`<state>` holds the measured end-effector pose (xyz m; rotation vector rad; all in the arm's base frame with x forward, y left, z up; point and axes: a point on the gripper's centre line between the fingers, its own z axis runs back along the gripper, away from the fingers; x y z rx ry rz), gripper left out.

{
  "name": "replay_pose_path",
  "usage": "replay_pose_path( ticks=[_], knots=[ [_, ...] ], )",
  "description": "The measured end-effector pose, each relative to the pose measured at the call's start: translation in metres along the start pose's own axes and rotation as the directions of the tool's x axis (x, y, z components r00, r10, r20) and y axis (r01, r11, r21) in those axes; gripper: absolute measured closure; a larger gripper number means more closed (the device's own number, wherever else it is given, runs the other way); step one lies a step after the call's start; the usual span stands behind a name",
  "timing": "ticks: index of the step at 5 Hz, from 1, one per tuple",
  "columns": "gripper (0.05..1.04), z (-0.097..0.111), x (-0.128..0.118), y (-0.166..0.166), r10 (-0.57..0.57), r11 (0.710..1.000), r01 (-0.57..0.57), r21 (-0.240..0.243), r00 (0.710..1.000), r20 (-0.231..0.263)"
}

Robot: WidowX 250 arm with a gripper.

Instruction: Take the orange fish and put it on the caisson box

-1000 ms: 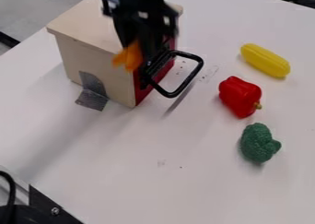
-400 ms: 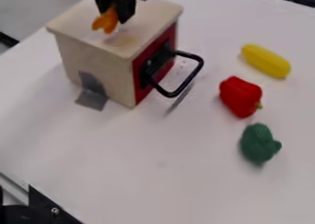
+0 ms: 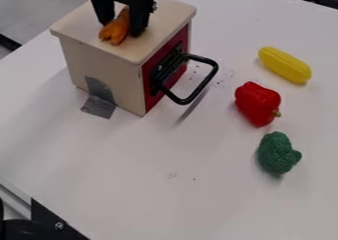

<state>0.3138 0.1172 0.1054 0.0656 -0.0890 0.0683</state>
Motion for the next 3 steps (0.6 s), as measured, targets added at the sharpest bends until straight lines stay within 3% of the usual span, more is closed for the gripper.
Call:
replay_pose_path(
  ticks=[1, 2, 3],
  knots=[
    [0.082, 0.008, -0.002, -0.005, 0.002, 1.000, -0.002, -0.020, 1.000, -0.025],
    [0.082, 0.041, 0.000, -0.008, 0.016, 0.999, -0.015, -0.040, 0.999, 0.032],
    [0.082, 0.057, -0.004, -0.009, 0.023, 0.999, -0.021, -0.044, 0.998, 0.054]
  ],
)
